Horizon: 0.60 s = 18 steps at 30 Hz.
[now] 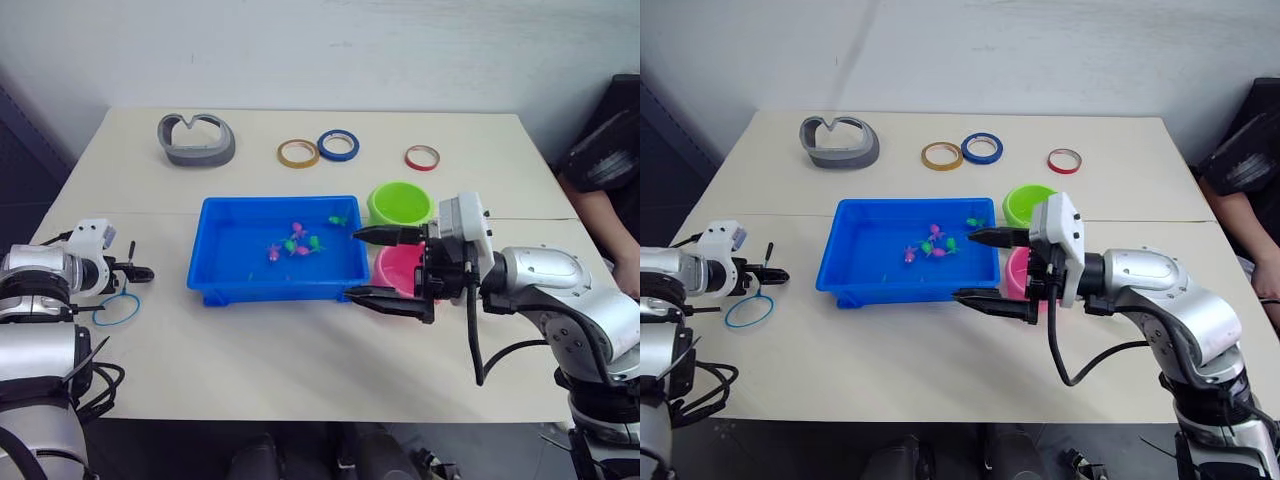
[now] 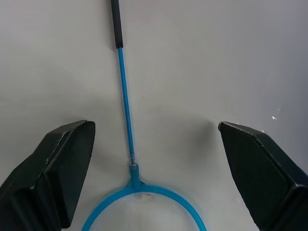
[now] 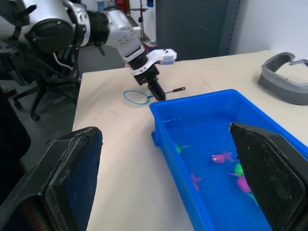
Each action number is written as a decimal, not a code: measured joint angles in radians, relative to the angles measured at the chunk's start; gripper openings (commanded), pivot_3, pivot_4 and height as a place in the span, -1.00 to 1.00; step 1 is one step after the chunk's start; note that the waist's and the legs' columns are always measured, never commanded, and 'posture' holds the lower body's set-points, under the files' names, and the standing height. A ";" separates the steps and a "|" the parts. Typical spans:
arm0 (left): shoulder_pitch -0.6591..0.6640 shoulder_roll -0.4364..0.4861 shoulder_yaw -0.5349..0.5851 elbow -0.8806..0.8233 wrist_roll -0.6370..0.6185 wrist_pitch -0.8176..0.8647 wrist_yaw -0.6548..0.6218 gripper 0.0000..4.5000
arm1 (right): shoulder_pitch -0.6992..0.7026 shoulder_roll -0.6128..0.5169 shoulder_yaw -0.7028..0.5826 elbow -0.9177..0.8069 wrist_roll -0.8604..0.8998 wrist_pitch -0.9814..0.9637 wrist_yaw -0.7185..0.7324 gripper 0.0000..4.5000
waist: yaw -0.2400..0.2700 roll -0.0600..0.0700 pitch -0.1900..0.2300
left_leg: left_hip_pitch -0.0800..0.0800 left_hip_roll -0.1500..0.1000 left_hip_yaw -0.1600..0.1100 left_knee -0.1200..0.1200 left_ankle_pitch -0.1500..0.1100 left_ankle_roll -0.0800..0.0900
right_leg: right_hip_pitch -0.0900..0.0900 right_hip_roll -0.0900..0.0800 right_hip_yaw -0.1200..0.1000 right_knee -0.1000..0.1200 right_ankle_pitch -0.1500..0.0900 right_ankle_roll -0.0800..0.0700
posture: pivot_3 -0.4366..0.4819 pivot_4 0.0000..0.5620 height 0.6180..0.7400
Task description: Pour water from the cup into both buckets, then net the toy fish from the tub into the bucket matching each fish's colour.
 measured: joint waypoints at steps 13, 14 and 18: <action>0.018 -0.012 0.073 0.016 0.025 -0.035 0.041 -0.98 | 0.006 -0.027 -0.037 -0.036 0.041 0.032 -0.043 1.00 | -0.002 0.000 0.000 | 0.001 0.000 0.000 0.006 0.000 0.000 | 0.000 0.000 0.000 0.007 0.000 0.000 | -0.05 -0.47 1.00; 0.019 -0.011 0.081 0.016 0.024 -0.035 0.041 -0.98 | 0.005 -0.032 -0.037 -0.035 0.041 0.032 -0.039 1.00 | -0.002 0.000 0.000 | 0.001 0.000 0.000 0.006 0.000 0.000 | 0.000 0.000 0.000 0.007 0.000 0.000 | -0.05 -0.47 1.00; 0.038 0.023 0.069 0.014 0.047 -0.079 -0.026 -0.98 | -0.025 -0.065 -0.035 -0.009 0.041 0.036 -0.001 1.00 | -0.008 0.000 0.000 | 0.001 0.000 0.000 0.006 0.000 0.000 | 0.000 0.000 0.000 0.007 0.000 0.000 | -0.05 -0.47 1.00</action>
